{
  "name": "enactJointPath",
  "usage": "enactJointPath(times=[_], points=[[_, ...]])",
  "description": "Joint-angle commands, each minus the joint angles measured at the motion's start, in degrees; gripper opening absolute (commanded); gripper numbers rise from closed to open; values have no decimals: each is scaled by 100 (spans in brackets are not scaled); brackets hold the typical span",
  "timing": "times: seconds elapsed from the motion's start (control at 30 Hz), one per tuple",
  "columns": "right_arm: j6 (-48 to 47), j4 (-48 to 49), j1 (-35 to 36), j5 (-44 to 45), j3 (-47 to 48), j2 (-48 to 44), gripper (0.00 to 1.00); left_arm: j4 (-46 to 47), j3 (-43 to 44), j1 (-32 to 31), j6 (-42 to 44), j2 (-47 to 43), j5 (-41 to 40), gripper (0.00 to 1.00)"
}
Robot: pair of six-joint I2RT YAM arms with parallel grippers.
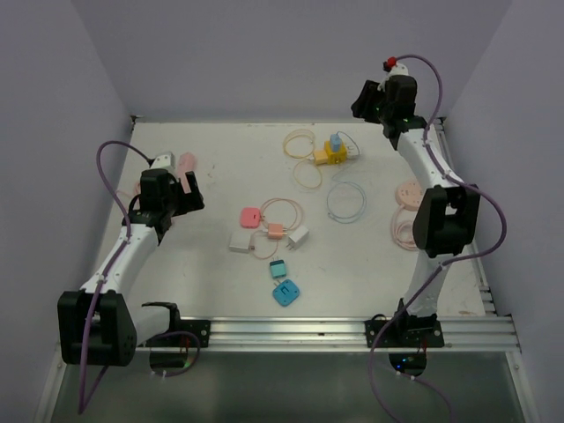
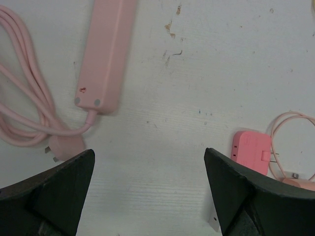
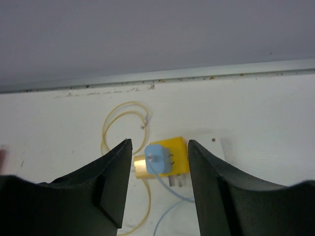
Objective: Pull the plug off the socket
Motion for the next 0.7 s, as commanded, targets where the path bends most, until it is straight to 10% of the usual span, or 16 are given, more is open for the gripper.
enactJointPath(times=[0.0,0.27,0.67], points=[[77,-479,-164,-212,924,909,54,212,182,0,115,50,62,96],[-231,-999,-191,-898,2596,2580,54,212,182,0,115,94,97,96],[-284,-718,-129,-2076,2046,3109,54,238,182,0,115,129,229,96]])
